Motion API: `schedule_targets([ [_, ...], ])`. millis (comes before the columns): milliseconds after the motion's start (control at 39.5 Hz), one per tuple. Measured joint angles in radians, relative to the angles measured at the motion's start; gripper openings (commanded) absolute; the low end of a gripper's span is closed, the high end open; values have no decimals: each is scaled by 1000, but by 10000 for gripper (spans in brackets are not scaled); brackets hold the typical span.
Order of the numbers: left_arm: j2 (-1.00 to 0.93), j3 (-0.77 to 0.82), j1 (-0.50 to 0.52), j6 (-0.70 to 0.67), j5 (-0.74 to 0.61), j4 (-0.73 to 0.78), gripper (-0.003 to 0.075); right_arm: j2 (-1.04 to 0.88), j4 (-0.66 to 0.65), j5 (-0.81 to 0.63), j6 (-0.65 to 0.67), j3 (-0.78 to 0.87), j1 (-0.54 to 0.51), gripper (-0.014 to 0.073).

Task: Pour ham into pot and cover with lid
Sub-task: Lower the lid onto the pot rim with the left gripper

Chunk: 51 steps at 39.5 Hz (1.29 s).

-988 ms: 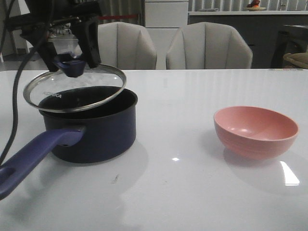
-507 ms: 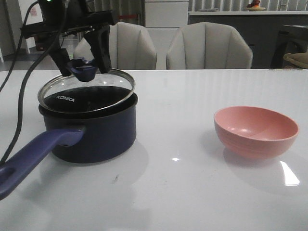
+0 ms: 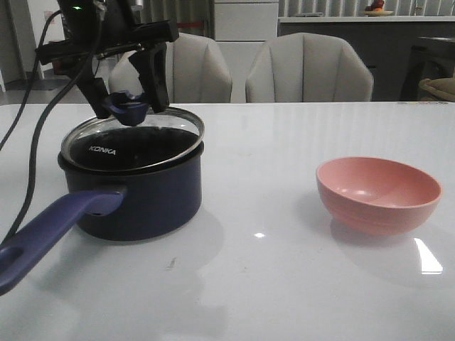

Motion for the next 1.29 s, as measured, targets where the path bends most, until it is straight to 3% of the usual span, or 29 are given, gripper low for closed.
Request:
schedule_targets([
  [1115, -42, 49, 0, 20, 2, 3, 336, 0, 0, 0, 0, 0, 0, 155],
  [1292, -42, 49, 0, 40, 0, 3, 417, 0, 0, 0, 0, 0, 0, 155],
])
